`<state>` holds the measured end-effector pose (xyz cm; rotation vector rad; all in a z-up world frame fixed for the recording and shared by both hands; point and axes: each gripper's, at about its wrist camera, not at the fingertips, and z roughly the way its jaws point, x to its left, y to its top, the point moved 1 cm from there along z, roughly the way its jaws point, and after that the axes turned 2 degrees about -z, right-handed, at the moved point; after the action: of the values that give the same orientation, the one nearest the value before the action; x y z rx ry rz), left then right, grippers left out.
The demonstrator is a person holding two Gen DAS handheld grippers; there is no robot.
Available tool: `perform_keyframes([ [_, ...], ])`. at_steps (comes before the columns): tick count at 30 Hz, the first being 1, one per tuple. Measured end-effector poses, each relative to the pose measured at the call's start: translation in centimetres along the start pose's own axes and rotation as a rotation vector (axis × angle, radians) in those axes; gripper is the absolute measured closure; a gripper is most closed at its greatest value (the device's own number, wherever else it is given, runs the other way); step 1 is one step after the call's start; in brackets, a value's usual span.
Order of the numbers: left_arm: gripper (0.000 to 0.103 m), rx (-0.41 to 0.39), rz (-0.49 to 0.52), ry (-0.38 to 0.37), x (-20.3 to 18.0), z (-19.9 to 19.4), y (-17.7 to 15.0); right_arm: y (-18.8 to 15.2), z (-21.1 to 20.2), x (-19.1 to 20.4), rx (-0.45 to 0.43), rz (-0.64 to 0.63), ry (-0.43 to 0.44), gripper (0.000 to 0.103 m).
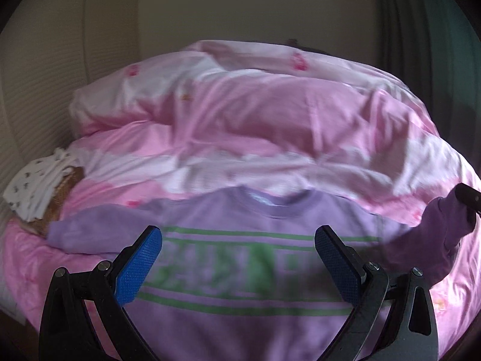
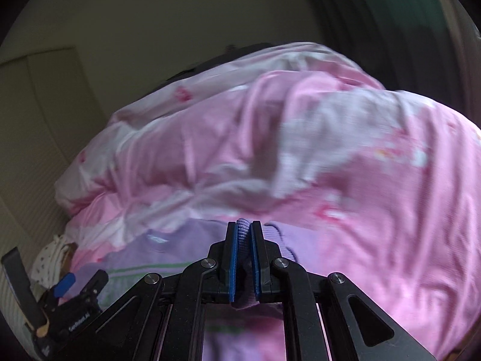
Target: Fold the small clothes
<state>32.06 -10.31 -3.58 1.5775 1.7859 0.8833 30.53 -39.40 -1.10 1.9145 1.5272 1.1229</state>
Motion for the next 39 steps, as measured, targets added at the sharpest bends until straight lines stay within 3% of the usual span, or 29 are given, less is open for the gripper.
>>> perform_keyframes([
  [11,0.0,0.026,-0.112,0.132,14.6,2.1,-0.2,-2.2,8.4,16.4,0.069,-0.181,0.076,0.094],
  [19,0.0,0.084,-0.142,0.164,20.0,4.2,-2.0,-7.6,16.3,24.5,0.188,-0.279,0.072,0.094],
  [28,0.0,0.125,-0.17,0.153,22.5,6.0,-3.5,-11.4,20.3,28.1,0.258,-0.356,-0.034,0.093],
  [31,0.0,0.125,-0.172,0.155,22.7,6.1,-3.7,-12.1,20.8,28.4,0.274,-0.346,-0.029,0.088],
  [34,0.0,0.123,-0.175,0.155,22.8,6.0,-3.7,-12.7,20.9,28.8,0.286,-0.36,-0.003,0.069],
  [39,0.0,0.114,-0.169,0.146,22.1,5.3,-3.7,-12.3,17.2,28.8,0.194,-0.385,0.043,0.064],
])
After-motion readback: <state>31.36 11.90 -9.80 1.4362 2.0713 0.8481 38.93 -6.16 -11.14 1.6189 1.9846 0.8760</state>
